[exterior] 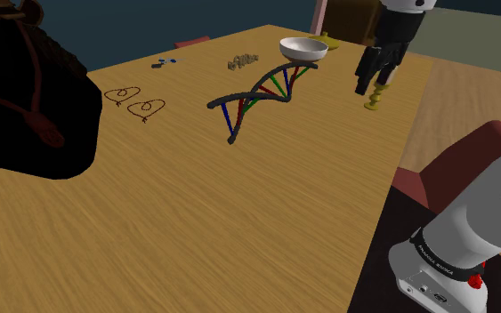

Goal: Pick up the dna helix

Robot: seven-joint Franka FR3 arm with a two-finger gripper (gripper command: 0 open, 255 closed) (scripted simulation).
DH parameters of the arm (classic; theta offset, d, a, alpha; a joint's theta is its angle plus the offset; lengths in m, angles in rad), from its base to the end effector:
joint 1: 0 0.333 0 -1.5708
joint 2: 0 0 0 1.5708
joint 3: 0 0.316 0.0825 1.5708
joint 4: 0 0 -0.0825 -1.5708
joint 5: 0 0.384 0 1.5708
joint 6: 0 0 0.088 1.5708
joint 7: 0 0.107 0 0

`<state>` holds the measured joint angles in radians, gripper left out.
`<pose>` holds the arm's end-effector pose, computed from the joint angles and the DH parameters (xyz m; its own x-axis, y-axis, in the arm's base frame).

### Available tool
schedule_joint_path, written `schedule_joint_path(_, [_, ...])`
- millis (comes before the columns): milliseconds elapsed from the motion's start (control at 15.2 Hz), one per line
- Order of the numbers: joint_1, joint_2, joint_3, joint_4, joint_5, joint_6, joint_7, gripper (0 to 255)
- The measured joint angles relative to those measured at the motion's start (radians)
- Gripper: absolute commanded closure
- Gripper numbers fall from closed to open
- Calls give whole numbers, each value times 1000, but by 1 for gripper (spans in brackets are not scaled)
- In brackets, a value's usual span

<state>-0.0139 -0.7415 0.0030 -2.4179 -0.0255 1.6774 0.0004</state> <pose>0.3260 -0.0058 0.5564 1.0000 -0.0094 0.0010 -0.0094 -0.9996 0.0274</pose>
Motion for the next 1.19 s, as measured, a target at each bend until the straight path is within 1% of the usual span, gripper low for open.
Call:
schedule_joint_path(132, [1, 21, 9, 19, 11, -13, 19, 0])
schedule_joint_path(462, [3, 231, 74, 205, 117, -133, 204, 0])
schedule_joint_path(726, [6, 428, 116, 398, 211, -241, 376, 0])
schedule_joint_path(1188, [13, 798, 142, 768, 378, -398, 669, 0])
